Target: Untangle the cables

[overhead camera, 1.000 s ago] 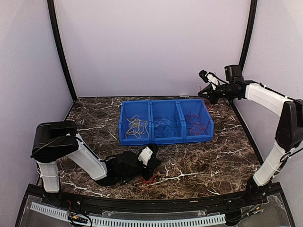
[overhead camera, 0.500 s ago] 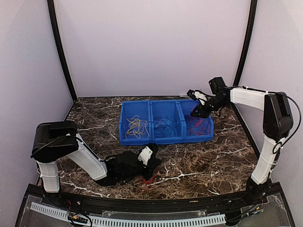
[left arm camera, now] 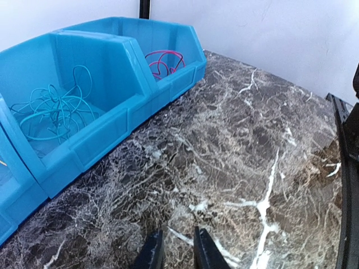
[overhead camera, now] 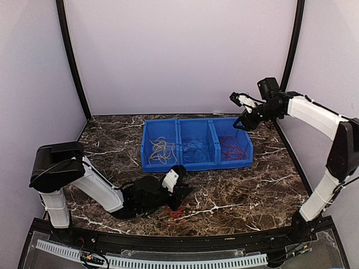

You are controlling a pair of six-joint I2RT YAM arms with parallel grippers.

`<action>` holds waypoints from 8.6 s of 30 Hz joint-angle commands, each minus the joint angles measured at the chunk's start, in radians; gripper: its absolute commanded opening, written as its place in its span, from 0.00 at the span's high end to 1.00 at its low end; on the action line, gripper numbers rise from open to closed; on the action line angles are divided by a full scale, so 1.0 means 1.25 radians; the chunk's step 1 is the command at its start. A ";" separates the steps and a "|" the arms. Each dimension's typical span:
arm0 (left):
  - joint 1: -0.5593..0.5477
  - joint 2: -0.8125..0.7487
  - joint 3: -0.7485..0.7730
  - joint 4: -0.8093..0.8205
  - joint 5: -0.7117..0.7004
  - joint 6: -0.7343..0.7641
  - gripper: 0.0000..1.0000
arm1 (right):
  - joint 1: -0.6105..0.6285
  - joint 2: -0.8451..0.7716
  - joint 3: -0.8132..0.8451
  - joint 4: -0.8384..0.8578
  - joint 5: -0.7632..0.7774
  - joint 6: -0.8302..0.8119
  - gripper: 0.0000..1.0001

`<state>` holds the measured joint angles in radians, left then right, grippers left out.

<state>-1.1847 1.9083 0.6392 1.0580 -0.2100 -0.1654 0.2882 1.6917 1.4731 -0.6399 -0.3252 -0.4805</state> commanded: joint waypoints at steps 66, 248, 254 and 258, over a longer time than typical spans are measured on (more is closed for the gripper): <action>0.096 -0.291 -0.293 -0.105 0.193 -0.386 0.96 | 0.588 0.142 -0.195 0.156 -0.125 -0.194 1.00; 0.067 -0.774 -0.182 -0.448 0.106 -0.072 0.39 | 0.522 -0.024 0.214 0.015 -0.059 0.014 1.00; 0.056 -0.567 -0.110 -0.265 0.065 -0.125 0.32 | 0.522 -0.017 0.211 0.019 -0.041 0.020 1.00; 0.056 -0.449 -0.063 -0.186 -0.014 -0.191 0.31 | 0.522 -0.017 0.212 0.020 -0.040 0.024 1.00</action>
<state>-1.1130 1.2690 0.4919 0.6472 -0.1333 -0.3115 0.9333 1.6672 1.7401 -0.6518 -0.3862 -0.4690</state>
